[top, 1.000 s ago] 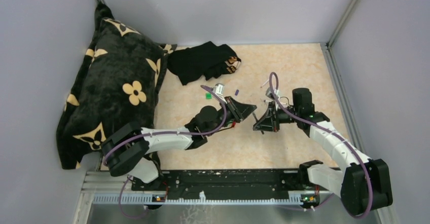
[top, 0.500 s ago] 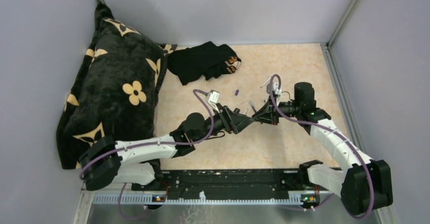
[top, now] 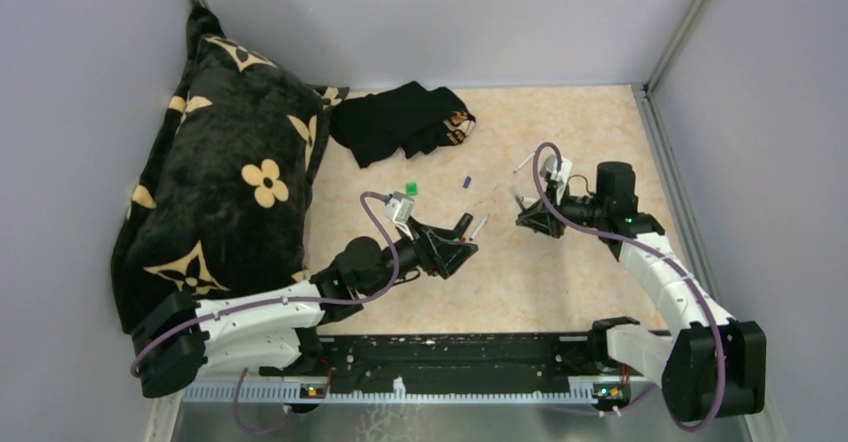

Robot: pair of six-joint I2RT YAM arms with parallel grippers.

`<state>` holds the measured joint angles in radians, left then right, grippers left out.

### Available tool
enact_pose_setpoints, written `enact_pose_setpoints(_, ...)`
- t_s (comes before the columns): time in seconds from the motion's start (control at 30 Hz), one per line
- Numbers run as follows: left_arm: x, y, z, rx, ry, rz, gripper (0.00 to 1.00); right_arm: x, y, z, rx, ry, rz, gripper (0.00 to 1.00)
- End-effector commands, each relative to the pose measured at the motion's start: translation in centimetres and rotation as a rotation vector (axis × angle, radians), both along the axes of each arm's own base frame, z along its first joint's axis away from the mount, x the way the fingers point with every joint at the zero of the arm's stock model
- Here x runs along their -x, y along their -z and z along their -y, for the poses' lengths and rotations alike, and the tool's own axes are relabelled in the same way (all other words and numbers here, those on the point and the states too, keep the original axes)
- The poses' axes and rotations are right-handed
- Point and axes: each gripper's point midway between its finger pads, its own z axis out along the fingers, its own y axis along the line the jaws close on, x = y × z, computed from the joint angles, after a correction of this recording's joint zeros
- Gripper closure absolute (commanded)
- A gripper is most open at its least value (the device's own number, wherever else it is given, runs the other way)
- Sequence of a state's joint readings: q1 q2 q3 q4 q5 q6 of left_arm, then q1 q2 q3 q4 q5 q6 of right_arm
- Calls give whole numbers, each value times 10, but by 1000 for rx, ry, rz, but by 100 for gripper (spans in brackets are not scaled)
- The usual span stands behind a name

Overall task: Insert the pens into the pen caps
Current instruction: Place the pen at the center of the board.

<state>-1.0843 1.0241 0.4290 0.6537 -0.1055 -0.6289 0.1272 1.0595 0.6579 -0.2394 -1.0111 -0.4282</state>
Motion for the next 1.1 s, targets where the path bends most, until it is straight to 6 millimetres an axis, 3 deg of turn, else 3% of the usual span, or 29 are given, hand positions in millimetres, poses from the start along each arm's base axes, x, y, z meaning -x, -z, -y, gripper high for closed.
enact_pose_setpoints(0.0, -5, 14, -12, -52, -41, 32, 22, -38, -4, 32, 72, 205, 51, 100)
enact_pose_setpoints(0.17, -5, 21, -23, -56, -66, 33, 22, -77, 14, 84, 73, 562, -68, 100)
enact_pose_setpoints(0.33, -6, 26, -35, -46, -97, 35, 21, -91, 45, 126, 126, 815, -222, 100)
enact_pose_setpoints(0.6, -7, 31, -47, -37, -124, 33, 19, -90, 94, 159, 293, 965, -377, 100)
enact_pose_setpoints(0.83, -9, 34, -51, -39, -134, 31, 18, -89, 114, 184, 370, 1064, -421, 93)
enact_pose_setpoints(1.07, -10, 34, -52, -40, -130, 29, 18, -89, 128, 192, 411, 1081, -464, 85)
